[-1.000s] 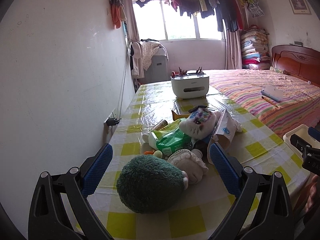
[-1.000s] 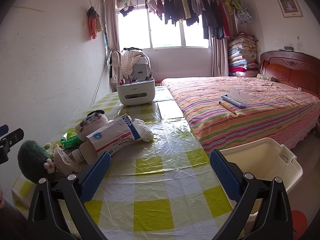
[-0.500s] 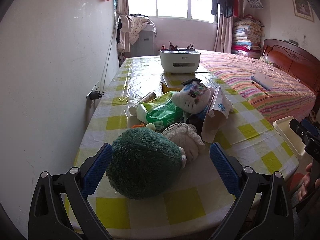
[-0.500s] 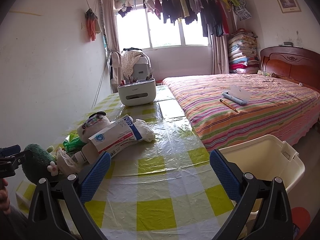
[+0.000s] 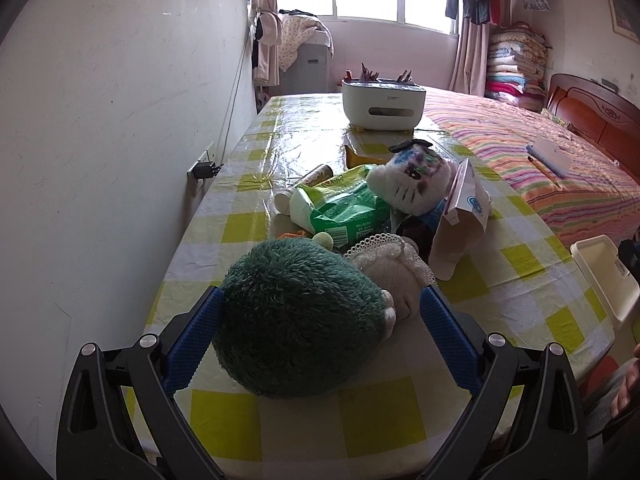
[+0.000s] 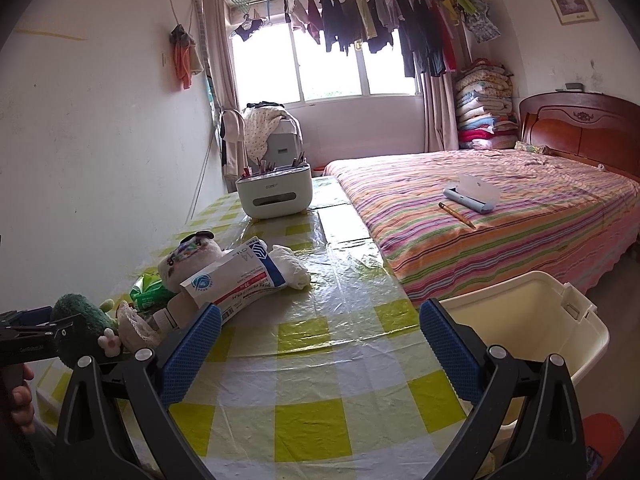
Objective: Collect trash
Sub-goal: 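Move the left gripper forward around the green fuzzy plush, then close the left gripper on the green fuzzy plush and lift it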
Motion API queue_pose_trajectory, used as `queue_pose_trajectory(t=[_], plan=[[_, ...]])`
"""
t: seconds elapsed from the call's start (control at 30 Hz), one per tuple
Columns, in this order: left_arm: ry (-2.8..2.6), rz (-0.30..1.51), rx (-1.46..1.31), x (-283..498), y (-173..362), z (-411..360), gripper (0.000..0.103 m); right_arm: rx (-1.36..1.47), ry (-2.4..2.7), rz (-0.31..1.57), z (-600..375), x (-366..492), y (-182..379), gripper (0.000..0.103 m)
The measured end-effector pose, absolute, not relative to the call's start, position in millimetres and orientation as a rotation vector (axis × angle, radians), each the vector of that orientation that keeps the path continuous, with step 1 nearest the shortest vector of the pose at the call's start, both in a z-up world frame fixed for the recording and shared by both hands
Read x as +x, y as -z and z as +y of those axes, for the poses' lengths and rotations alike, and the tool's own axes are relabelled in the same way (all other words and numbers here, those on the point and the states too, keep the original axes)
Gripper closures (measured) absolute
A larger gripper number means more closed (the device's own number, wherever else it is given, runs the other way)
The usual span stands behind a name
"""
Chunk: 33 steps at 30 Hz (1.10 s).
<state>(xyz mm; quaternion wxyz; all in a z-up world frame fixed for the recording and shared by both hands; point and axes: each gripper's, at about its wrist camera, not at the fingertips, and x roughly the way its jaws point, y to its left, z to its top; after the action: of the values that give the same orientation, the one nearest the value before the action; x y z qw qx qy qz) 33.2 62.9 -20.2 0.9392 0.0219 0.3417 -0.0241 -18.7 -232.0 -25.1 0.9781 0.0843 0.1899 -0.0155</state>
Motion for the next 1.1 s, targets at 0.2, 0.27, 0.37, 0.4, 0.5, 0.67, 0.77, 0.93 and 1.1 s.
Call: queue_pose_trajectory(t=[0.2,0.27,0.37,0.4,0.5,0.67,0.77,0.93,1.1], plan=[[0.003,0.714,0.037,40,23,66,0.007,0.158,0.03,0.38,-230,-18,25,0.006],[-0.019,0.724,0.025,42,25,70,0.007,0.152,0.03,0.379,-229,-18,25,0.006],[-0.052,0.746,0.011,46,30,75,0.007,0.146,0.031,0.382,-228,-16,26,0.006],[-0.059,0.751,0.006,47,30,77,0.007,0.148,0.029,0.384,-228,-16,27,0.006],[-0.061,0.751,-0.004,46,31,80,0.007,0.152,0.028,0.394,-228,-14,28,0.006],[-0.07,0.749,0.013,45,31,77,0.007,0.138,0.032,0.398,-225,-13,29,0.006],[-0.073,0.745,0.024,46,32,75,0.007,0.133,0.029,0.394,-223,-14,29,0.006],[-0.08,0.739,0.031,47,32,73,0.007,0.139,0.026,0.394,-223,-14,29,0.006],[-0.085,0.737,0.035,49,34,72,0.007,0.144,0.027,0.393,-224,-15,28,0.006]])
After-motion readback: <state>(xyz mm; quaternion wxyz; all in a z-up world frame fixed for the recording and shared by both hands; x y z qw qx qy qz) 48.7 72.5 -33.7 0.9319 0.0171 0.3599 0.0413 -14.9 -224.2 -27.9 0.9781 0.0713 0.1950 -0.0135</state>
